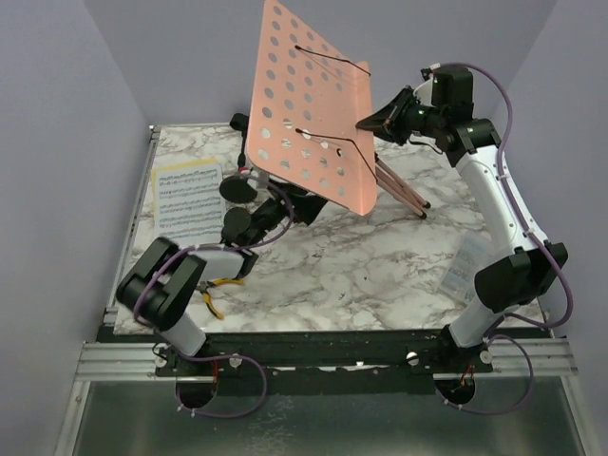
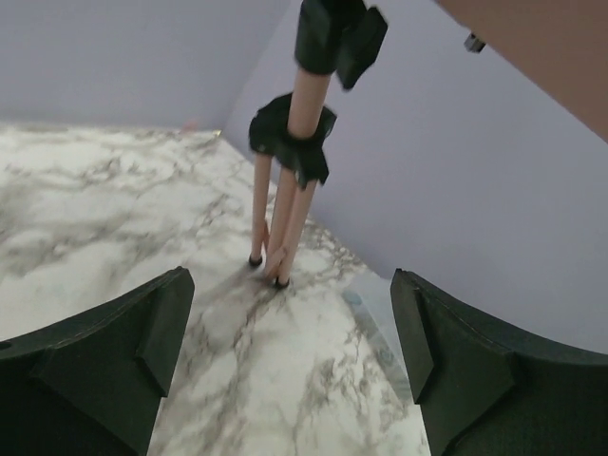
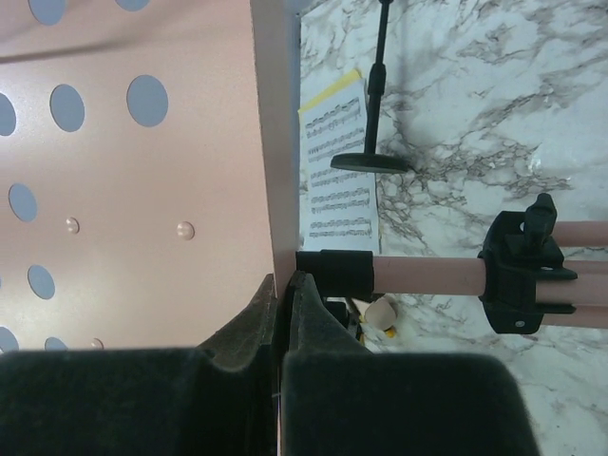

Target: Set up the instrument practice props

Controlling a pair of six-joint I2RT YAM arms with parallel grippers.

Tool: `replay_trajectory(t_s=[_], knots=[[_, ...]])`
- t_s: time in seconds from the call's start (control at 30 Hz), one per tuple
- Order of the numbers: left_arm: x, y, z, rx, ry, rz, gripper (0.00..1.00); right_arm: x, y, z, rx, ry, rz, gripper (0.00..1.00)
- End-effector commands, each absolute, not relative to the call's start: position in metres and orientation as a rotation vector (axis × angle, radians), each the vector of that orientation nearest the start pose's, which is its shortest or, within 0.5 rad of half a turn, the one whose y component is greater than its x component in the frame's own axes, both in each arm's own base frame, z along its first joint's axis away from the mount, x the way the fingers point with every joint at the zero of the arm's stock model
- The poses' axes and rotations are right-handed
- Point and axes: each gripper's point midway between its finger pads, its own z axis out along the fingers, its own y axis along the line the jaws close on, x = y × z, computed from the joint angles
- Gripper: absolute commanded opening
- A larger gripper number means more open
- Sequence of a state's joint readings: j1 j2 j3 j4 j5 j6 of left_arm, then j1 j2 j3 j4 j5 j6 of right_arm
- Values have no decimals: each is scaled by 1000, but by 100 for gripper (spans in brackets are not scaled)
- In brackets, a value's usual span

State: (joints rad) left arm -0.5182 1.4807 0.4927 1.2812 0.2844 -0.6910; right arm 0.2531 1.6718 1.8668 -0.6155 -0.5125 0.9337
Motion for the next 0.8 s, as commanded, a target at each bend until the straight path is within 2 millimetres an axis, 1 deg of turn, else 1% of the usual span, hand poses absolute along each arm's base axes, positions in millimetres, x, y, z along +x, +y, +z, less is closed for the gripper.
replay_trajectory(t_s=[0.0, 0.07, 0.13, 0.2, 0.3, 0.37, 0.47, 0.53, 0.6, 0.67, 0.7, 0.77], knots=[[319, -319, 319, 369, 955, -1249, 93, 382, 238, 459, 257, 1926, 1503, 0], [331, -335, 322, 369, 932, -1226, 95, 379, 236, 460, 256, 1928, 1497, 0], [345, -345, 325, 341, 925, -1240, 95, 374, 236, 462, 254, 1925, 1500, 0], [354, -358, 327, 337, 908, -1250, 95, 371, 234, 464, 260, 1920, 1504, 0], [362, -379, 325, 339, 903, -1260, 91, 366, 234, 466, 283, 1912, 1526, 0], [370, -387, 323, 315, 898, -1250, 87, 363, 234, 469, 297, 1908, 1551, 0], [383, -393, 321, 273, 894, -1216, 76, 357, 235, 476, 320, 1894, 1599, 0], [389, -394, 324, 243, 883, -1201, 71, 354, 233, 482, 335, 1873, 1610, 0], [395, -394, 327, 210, 873, -1183, 63, 351, 230, 486, 353, 1857, 1603, 0], [398, -393, 334, 182, 856, -1179, 56, 349, 228, 488, 368, 1846, 1596, 0], [397, -394, 337, 176, 847, -1173, 53, 349, 227, 487, 380, 1846, 1592, 0], [398, -394, 343, 162, 836, -1161, 52, 347, 225, 486, 400, 1840, 1594, 0]])
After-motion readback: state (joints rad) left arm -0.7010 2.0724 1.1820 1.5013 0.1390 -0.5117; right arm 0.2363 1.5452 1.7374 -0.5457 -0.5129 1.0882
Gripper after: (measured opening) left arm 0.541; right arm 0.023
